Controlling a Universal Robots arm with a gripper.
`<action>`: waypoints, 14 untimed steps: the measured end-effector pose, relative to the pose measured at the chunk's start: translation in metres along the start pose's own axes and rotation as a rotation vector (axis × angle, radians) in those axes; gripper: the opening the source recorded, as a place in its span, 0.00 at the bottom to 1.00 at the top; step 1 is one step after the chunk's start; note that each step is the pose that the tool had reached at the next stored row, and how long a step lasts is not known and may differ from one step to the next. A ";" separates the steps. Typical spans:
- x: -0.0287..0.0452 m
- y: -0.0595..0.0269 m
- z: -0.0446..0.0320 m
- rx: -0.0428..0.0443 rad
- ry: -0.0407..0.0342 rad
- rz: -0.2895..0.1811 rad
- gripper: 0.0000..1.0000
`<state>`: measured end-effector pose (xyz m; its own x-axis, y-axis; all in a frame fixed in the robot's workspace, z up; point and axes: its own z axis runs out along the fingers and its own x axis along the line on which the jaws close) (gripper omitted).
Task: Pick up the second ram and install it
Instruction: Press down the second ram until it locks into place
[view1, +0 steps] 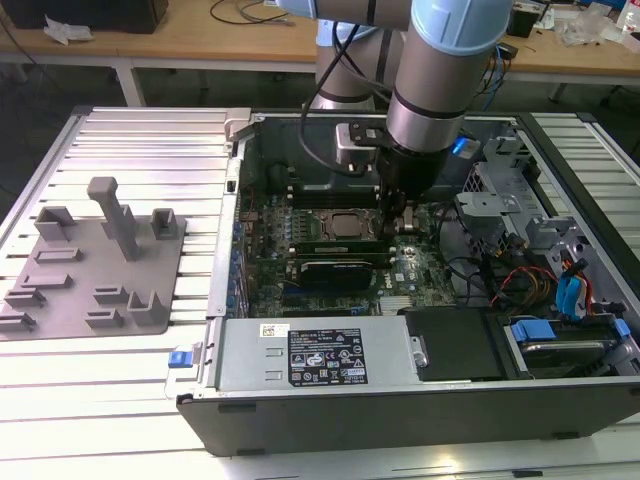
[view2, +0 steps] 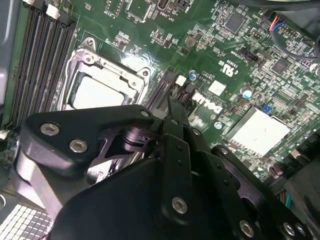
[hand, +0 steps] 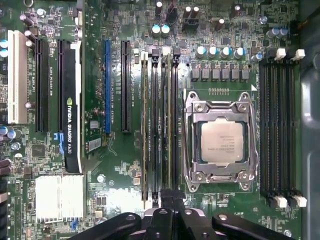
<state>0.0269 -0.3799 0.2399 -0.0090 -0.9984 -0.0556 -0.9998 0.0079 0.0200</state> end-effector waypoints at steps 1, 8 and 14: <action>0.0000 0.0000 0.0000 0.0000 0.0002 0.000 0.08; 0.0001 -0.0002 0.0071 0.0014 0.0000 0.000 0.08; 0.0004 -0.0003 0.0111 0.0021 0.0002 0.000 0.08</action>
<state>0.0270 -0.3797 0.2287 -0.0088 -0.9984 -0.0554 -0.9998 0.0078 0.0180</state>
